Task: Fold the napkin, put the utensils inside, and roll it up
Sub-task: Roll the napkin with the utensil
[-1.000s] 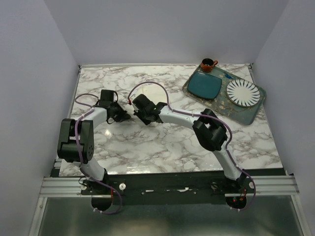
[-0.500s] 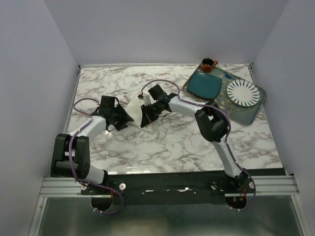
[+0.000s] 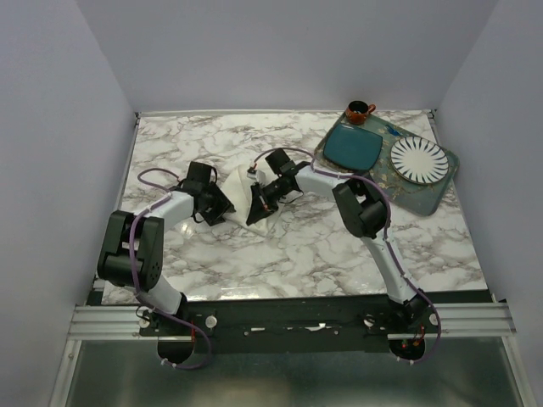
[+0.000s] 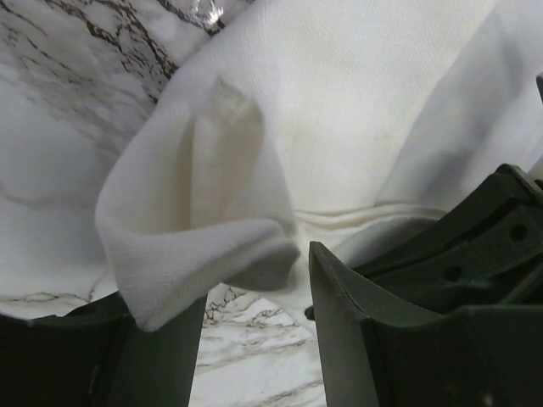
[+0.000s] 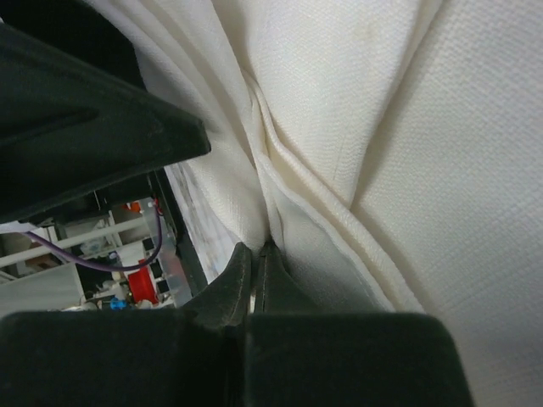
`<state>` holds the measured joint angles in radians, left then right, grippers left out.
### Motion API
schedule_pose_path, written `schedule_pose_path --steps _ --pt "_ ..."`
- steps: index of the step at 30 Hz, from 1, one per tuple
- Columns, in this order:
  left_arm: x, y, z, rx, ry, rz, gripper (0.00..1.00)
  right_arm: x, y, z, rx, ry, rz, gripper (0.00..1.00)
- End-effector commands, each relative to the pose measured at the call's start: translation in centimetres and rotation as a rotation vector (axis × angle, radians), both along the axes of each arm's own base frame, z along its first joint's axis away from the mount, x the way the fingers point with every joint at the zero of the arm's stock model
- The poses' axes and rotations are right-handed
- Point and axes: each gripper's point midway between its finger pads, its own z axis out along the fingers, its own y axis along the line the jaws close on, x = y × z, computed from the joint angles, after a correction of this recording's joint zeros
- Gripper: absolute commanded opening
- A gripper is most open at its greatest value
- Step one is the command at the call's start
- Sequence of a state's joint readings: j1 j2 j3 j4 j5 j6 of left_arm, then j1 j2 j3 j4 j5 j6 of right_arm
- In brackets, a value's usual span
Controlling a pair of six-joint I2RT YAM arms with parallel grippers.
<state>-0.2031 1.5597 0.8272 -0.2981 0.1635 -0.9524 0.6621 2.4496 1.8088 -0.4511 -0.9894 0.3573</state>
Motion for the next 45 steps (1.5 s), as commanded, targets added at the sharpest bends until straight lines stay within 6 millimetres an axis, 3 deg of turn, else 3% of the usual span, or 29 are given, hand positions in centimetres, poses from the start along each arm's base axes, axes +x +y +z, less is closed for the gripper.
schedule_pose_path --steps 1,4,10,12,15,17,19,20,23,26,30,36,42,45 --pt "1.2 1.7 -1.0 0.103 0.042 0.043 0.52 -0.9 -1.0 -2.6 -0.084 0.063 -0.009 0.01" --pt "1.6 1.8 -1.5 0.116 0.058 0.030 0.35 -0.6 -1.1 -2.6 -0.099 0.034 -0.010 0.01" --pt "1.4 2.6 -2.2 0.167 0.093 0.025 0.17 -0.7 -1.9 -2.8 -0.179 -0.083 0.017 0.06" --pt "1.6 2.7 -2.3 0.172 0.106 0.028 0.07 -0.6 -2.1 -2.6 -0.207 -0.141 0.031 0.12" --pt "1.5 2.9 -2.6 0.190 0.144 0.019 0.00 0.0 -2.2 -2.3 -0.259 -0.230 0.035 0.22" --pt "1.2 2.9 -2.9 0.196 0.176 0.017 0.00 0.2 -2.1 -0.8 -0.266 -0.275 0.034 0.37" --pt "0.9 2.8 -2.9 0.186 0.195 0.028 0.00 0.6 -2.1 -0.1 -0.296 -0.346 0.029 0.42" --pt "0.6 2.7 -3.0 0.182 0.208 0.033 0.00 0.7 -1.8 1.4 -0.290 -0.394 0.026 0.50" --pt "-0.3 2.3 -3.3 0.150 0.255 0.069 0.00 0.9 -1.3 3.0 -0.309 -0.519 0.022 0.59" --pt "-0.7 2.0 -3.3 0.125 0.279 0.096 0.00 0.8 -0.6 2.9 -0.338 -0.643 0.008 0.64" --pt "-1.1 1.8 -3.0 0.101 0.300 0.122 0.00 0.5 0.5 3.3 -0.388 -0.832 -0.005 0.66" --pt "-1.3 1.2 -2.6 0.067 0.313 0.130 0.00 -0.4 2.4 3.3 -0.388 -0.980 0.009 0.67" --pt "-1.9 1.1 -2.7 0.052 0.330 0.129 0.00 0.6 1.8 1.3 -0.502 -1.098 0.029 0.65" --pt "-1.9 0.9 -2.7 0.034 0.338 0.129 0.00 0.9 1.4 0.2 -0.547 -1.140 0.039 0.58"
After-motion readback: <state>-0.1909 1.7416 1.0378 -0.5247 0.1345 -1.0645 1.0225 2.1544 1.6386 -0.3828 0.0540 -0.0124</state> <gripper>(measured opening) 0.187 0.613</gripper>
